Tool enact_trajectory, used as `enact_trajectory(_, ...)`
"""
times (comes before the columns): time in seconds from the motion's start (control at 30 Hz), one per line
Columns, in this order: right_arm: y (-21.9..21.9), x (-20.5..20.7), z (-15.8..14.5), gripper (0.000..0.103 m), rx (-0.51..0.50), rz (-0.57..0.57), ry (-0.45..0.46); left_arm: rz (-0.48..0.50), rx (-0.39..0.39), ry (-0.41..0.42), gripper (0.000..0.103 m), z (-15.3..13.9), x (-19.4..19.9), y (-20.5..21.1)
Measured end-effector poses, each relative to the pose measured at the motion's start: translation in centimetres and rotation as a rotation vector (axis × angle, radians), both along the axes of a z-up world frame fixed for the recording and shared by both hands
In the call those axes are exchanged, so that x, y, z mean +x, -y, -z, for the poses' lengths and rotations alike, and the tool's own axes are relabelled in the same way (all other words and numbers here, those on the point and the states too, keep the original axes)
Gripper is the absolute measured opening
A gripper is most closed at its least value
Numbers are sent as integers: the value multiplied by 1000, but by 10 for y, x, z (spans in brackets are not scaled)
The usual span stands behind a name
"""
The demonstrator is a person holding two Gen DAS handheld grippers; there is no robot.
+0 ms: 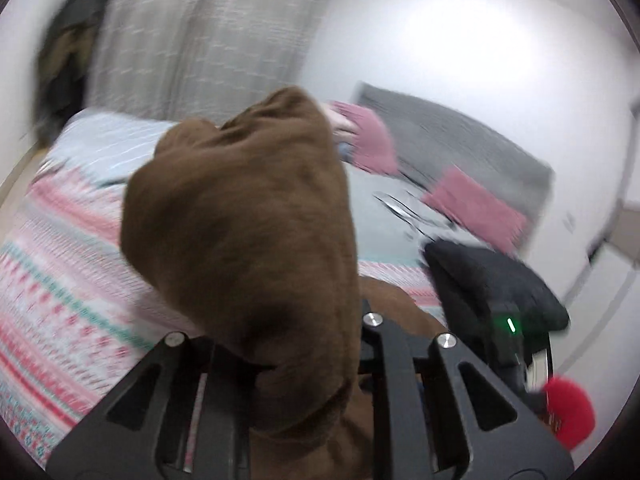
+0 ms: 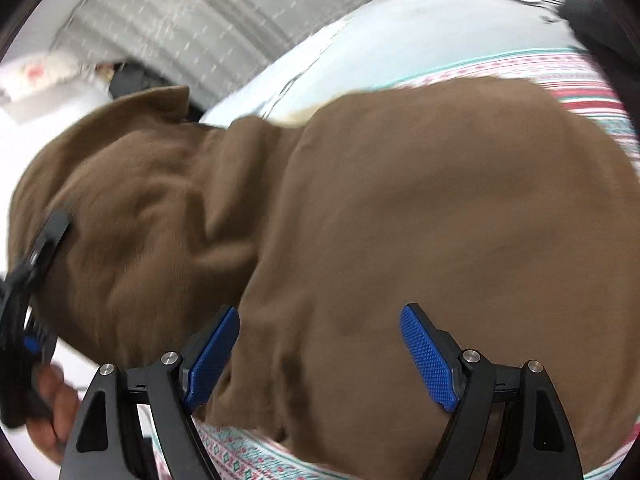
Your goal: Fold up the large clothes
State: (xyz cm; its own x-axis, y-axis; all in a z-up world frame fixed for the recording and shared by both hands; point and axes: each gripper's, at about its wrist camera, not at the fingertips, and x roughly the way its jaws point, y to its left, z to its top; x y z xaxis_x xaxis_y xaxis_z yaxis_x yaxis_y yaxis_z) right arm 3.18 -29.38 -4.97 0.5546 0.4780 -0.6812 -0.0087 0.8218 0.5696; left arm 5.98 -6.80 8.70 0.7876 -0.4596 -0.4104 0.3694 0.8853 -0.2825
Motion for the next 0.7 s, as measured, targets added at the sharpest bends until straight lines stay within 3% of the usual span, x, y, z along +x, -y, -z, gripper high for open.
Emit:
enact_trajectory(0.1, 36, -7, -1, 84, 48, 88, 6, 153, 93, 3, 19, 5, -8, 46)
enact_trajectory(0.2, 78, -17, 0, 84, 61, 219, 6, 312, 183, -37, 19, 28, -14, 86)
enact_trajectory(0.33, 131, -37, 10, 84, 148, 366, 0, 489, 259, -223, 20, 91, -13, 119)
enact_trajectory(0.4, 151, -46, 16, 84, 194, 424, -10, 521, 254, -247, 20, 114, -14, 120)
enact_trajectory(0.53, 173, -63, 20, 84, 278, 473, 16, 548, 210, -259, 24, 111, -9, 110)
enact_trajectory(0.57, 174, -64, 19, 84, 323, 466, 39, 549, 202, -259, 29, 106, -11, 108)
enact_trajectory(0.7, 165, -58, 13, 84, 429, 379, 102, 656, 211, -218, 71, 93, -34, 99)
